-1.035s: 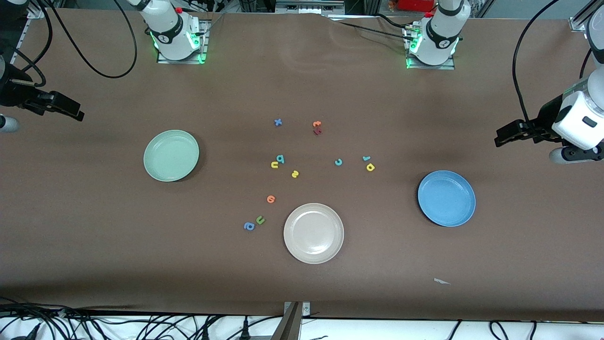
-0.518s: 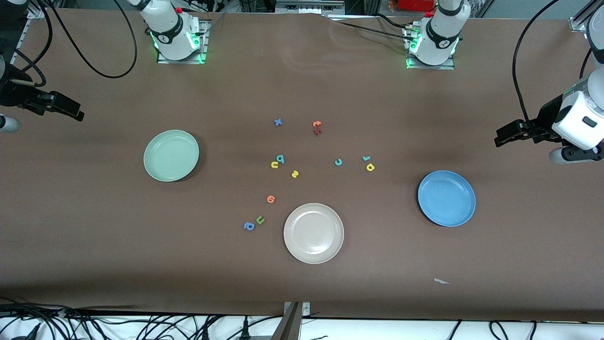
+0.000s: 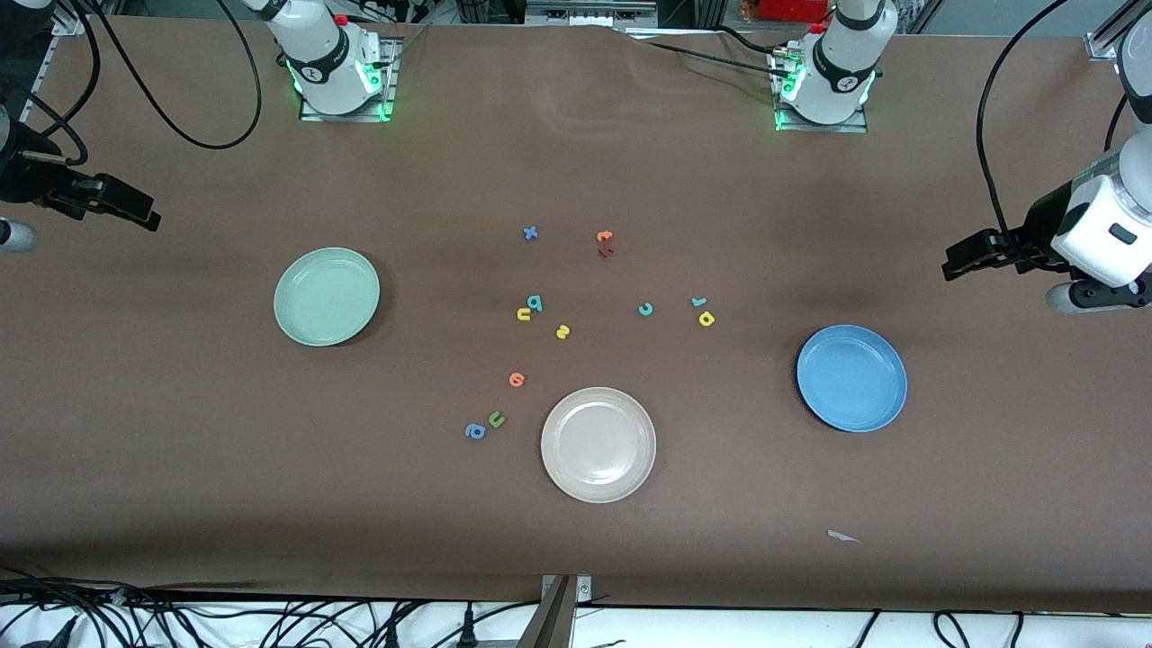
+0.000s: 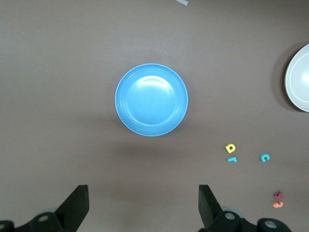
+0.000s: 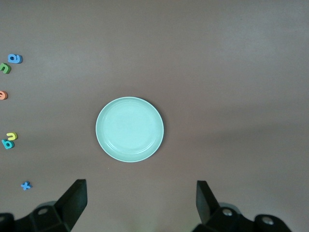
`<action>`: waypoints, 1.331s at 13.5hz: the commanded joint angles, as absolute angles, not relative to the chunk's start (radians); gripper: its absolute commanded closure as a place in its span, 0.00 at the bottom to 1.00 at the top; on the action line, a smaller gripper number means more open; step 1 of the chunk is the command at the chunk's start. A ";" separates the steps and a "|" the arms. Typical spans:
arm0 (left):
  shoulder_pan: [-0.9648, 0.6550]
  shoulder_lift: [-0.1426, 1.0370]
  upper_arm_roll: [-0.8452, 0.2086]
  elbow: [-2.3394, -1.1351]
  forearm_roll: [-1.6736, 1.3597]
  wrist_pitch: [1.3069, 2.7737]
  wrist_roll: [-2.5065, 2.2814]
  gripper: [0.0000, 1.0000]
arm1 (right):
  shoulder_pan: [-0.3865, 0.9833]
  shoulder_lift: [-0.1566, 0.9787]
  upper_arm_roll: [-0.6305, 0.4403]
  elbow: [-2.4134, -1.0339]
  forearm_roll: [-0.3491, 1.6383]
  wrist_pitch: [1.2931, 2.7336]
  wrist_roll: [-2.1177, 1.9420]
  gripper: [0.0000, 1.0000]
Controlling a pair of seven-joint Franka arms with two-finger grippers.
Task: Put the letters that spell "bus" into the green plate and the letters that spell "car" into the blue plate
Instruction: 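Move the left gripper and the right gripper down toward the foam letters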
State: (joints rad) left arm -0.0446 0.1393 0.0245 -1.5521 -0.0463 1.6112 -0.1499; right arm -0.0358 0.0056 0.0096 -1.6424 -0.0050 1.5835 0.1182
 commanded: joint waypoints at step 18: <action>-0.322 0.304 -0.163 -2.219 -0.028 2.597 -0.460 0.00 | 0.360 0.349 0.058 -1.678 0.021 1.836 0.778 0.00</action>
State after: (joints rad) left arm -0.3209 0.3591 -0.1546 -2.0888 -0.0463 2.4786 -0.4469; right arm 0.3100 0.3192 0.0656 -1.6853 0.0086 1.7957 0.6220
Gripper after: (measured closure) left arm 0.000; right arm 0.000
